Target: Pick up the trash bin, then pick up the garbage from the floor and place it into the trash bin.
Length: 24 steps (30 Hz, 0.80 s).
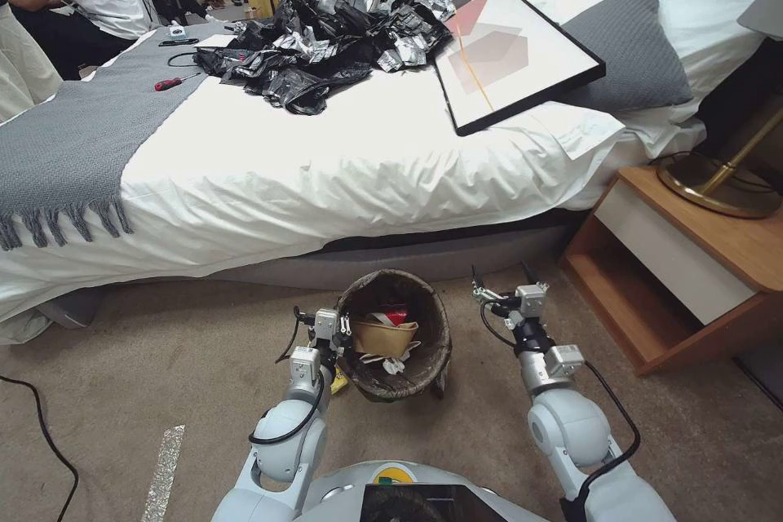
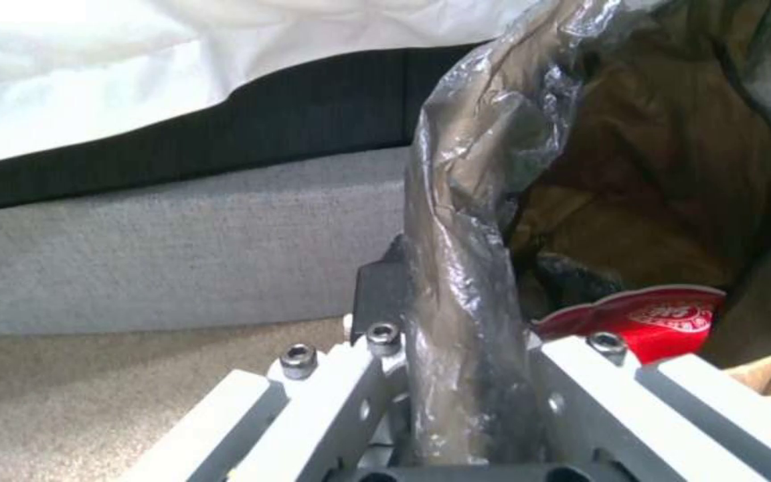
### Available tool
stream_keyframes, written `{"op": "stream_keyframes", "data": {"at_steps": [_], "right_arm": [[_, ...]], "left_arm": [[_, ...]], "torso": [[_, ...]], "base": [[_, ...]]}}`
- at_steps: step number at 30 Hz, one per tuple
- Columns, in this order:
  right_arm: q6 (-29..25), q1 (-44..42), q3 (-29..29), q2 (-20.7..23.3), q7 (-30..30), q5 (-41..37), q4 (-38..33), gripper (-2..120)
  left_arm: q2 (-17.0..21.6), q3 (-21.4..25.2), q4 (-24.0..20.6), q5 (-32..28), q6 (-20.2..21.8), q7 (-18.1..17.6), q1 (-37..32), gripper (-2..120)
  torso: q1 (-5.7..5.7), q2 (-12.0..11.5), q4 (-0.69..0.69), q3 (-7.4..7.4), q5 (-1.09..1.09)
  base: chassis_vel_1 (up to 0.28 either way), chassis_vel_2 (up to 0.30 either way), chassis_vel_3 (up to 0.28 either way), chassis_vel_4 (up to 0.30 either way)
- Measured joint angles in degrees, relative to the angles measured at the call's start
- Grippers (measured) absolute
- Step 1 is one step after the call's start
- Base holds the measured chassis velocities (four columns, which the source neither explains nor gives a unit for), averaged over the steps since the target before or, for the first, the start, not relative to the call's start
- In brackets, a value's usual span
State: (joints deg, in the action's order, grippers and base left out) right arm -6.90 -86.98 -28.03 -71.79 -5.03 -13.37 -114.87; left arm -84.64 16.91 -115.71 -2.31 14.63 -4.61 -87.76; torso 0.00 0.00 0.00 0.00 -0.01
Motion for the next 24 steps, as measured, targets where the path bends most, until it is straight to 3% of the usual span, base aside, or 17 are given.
{"op": "stream_keyframes", "data": {"at_steps": [4,24], "right_arm": [[6.45,2.21,1.96,1.97,1.86,-1.58,5.33,100],[5.04,7.8,9.64,3.0,7.06,-0.16,22.77,100]], "left_arm": [[0.0,-0.01,0.0,0.0,0.02,0.01,0.0,0],[0.0,0.01,0.0,0.01,0.05,0.01,0.0,0]], "torso": [[0.0,0.0,0.01,0.0,0.01],[0.0,0.0,0.0,0.0,0.01]], "base": [[0.0,0.0,0.0,0.0],[0.0,0.0,0.0,0.0]]}}
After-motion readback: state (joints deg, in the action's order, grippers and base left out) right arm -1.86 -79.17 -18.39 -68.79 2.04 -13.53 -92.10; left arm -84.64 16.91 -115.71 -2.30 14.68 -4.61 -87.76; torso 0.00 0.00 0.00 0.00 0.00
